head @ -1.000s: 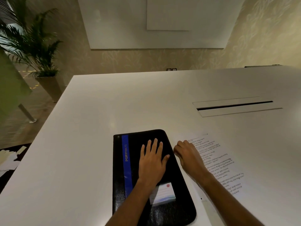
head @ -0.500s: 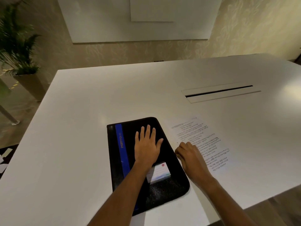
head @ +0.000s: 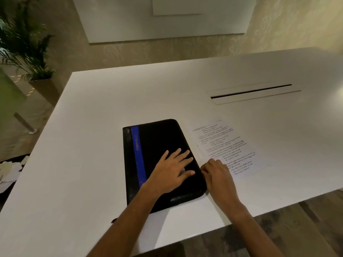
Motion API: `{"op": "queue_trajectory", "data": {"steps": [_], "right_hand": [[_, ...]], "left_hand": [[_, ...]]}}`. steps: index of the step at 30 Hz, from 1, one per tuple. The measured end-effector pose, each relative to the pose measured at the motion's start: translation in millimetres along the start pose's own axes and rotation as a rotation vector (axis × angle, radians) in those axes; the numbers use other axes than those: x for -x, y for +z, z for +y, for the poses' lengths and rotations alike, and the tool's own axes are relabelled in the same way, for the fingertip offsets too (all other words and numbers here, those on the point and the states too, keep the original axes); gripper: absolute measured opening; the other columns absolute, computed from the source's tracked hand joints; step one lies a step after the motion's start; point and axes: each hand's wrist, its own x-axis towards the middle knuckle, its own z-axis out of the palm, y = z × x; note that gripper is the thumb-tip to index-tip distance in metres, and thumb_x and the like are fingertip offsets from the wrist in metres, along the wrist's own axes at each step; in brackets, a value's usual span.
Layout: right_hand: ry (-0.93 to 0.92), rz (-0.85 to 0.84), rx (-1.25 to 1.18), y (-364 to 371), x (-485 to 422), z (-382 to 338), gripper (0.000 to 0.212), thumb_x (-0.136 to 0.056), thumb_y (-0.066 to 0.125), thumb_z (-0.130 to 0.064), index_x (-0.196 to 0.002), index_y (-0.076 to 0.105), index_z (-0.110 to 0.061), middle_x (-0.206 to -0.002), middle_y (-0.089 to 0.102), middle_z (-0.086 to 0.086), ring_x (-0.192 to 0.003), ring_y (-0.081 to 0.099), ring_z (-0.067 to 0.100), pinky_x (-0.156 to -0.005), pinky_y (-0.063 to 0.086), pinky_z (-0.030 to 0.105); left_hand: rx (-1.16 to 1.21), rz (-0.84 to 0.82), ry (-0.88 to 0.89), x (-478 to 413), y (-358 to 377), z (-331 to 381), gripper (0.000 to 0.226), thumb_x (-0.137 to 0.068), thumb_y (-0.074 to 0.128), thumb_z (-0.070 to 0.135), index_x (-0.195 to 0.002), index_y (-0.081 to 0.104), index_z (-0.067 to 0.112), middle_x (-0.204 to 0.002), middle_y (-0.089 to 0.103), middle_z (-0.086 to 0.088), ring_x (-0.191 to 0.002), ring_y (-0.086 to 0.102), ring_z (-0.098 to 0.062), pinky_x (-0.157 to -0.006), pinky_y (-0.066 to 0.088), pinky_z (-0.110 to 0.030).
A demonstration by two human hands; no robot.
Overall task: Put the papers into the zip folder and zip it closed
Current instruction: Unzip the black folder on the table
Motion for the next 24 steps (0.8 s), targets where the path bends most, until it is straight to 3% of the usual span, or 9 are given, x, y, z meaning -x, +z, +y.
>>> {"op": "queue_trajectory", "data": {"steps": [4,17,22,24], "right_hand": [[-0.007,-0.005,-0.026,-2,11,2,0.018,-0.095,0.073,-0.002,-0.085,0.074,-0.017,-0.085,0.064,-0.004,-0.077,0.054,0.018,-0.072,0.049,0.041],[0.097,-0.004,-0.164,-17,75,-10,0.009,-0.095,0.08,-0.006,-0.097,0.08,-0.014,-0.092,0.072,-0.002,-0.085,0.06,0.012,-0.075,0.057,0.029],[0.144,-0.015,-0.194,-10,92,-33,0.011,-0.093,0.081,-0.003,-0.094,0.078,-0.013,-0.087,0.068,-0.002,-0.08,0.056,0.01,-0.07,0.045,0.017],[0.14,-0.019,-0.205,-6,99,-44,0.013,-0.091,0.083,-0.001,-0.094,0.077,-0.012,-0.087,0.069,-0.001,-0.079,0.058,0.011,-0.067,0.049,0.021]], "left_hand": [[-0.069,-0.027,-0.046,8,15,4,0.071,-0.108,0.019,0.07,-0.169,0.027,0.036,-0.179,0.013,0.013,-0.167,0.003,-0.015,-0.135,0.005,-0.054],[-0.054,0.04,-0.066,15,25,9,0.062,-0.113,0.023,0.061,-0.168,0.031,0.034,-0.179,0.017,0.013,-0.167,0.005,-0.013,-0.136,0.005,-0.051],[-0.036,0.026,-0.087,13,26,9,0.063,-0.112,0.021,0.063,-0.167,0.032,0.035,-0.178,0.018,0.014,-0.167,0.005,-0.012,-0.135,0.004,-0.052],[-0.033,0.024,-0.094,13,26,9,0.063,-0.112,0.02,0.064,-0.167,0.032,0.036,-0.178,0.018,0.014,-0.167,0.006,-0.012,-0.135,0.004,-0.052]]}}
